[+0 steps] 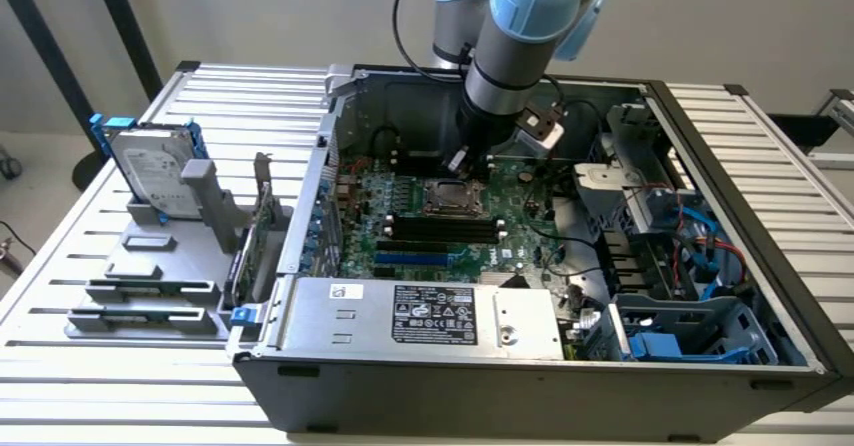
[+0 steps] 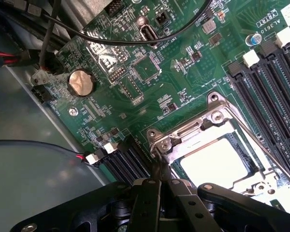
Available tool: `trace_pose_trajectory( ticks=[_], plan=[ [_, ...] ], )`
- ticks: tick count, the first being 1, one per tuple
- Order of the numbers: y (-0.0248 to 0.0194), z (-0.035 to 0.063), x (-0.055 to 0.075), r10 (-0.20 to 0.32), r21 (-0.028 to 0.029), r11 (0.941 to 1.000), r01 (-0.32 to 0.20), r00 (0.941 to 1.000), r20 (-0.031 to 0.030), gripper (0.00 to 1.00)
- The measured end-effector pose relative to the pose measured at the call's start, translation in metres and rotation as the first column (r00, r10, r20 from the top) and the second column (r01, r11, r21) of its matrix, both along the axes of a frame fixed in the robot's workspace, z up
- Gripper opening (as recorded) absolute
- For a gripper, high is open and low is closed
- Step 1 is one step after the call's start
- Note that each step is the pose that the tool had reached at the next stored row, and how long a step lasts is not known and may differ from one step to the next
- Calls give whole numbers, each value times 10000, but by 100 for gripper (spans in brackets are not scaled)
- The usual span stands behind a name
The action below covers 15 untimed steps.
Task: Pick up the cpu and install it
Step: 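Install the first cpu locking lever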
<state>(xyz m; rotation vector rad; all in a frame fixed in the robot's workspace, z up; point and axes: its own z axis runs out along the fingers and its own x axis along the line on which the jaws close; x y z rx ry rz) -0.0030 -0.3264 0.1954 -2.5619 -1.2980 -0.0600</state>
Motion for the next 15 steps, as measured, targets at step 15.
trace_pose_trajectory(
  ticks=[15],
  plan=[
    [-36,53,-12,1,161,9999,-1,10000,-10,11]
  ],
)
